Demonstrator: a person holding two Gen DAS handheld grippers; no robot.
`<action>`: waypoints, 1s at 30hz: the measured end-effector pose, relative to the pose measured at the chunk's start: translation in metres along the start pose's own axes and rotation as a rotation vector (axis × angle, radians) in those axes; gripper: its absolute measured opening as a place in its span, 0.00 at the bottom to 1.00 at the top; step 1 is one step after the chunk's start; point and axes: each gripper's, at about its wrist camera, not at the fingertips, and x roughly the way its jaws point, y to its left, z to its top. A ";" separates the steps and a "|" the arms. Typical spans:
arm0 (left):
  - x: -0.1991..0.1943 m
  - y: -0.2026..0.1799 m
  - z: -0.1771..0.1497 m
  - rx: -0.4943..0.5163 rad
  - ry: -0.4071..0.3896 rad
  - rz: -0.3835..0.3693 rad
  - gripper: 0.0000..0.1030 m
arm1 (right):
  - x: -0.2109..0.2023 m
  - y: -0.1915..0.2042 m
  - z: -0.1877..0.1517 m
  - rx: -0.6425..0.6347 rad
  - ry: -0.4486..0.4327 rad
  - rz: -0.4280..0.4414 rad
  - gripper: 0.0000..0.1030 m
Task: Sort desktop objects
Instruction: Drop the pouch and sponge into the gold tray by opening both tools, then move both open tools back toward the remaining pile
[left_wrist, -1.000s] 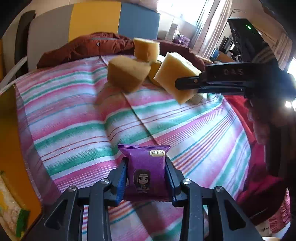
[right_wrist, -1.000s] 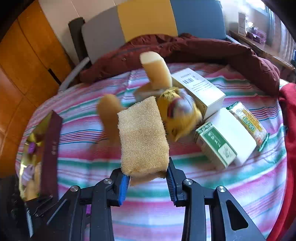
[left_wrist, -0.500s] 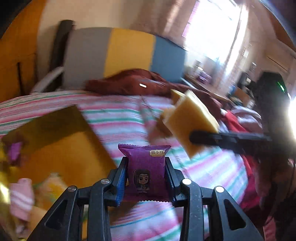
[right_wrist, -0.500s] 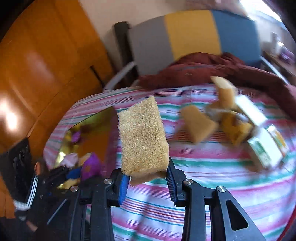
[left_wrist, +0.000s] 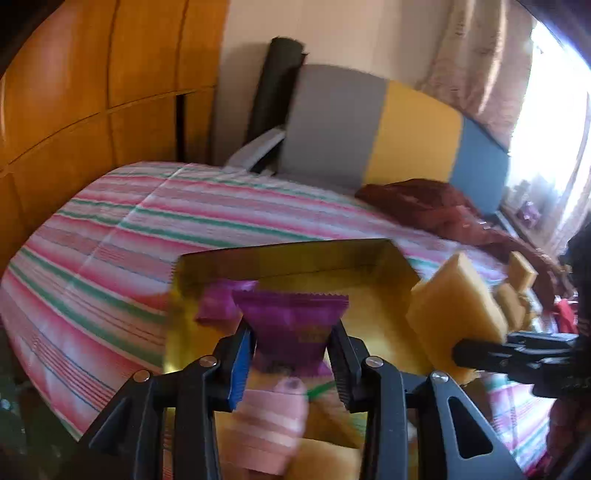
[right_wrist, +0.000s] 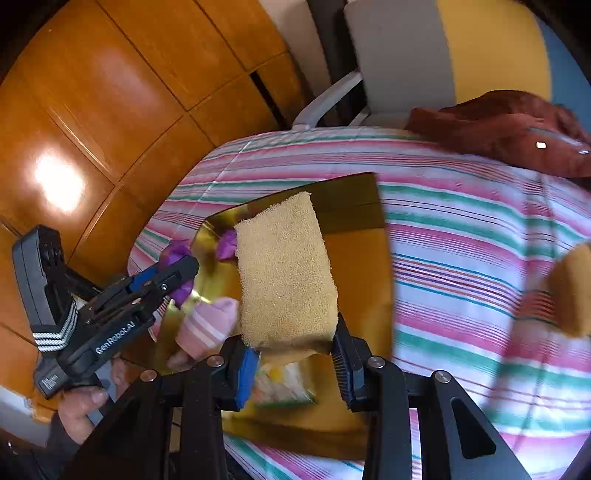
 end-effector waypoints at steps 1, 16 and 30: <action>0.004 0.006 -0.001 -0.014 0.015 0.013 0.46 | 0.008 0.006 0.003 0.002 0.006 0.016 0.37; -0.016 0.019 -0.022 -0.057 -0.002 0.030 0.53 | 0.022 0.028 -0.002 0.012 -0.030 0.038 0.95; -0.032 -0.044 -0.032 0.060 0.005 -0.109 0.62 | -0.028 -0.009 -0.031 0.006 -0.139 -0.167 1.00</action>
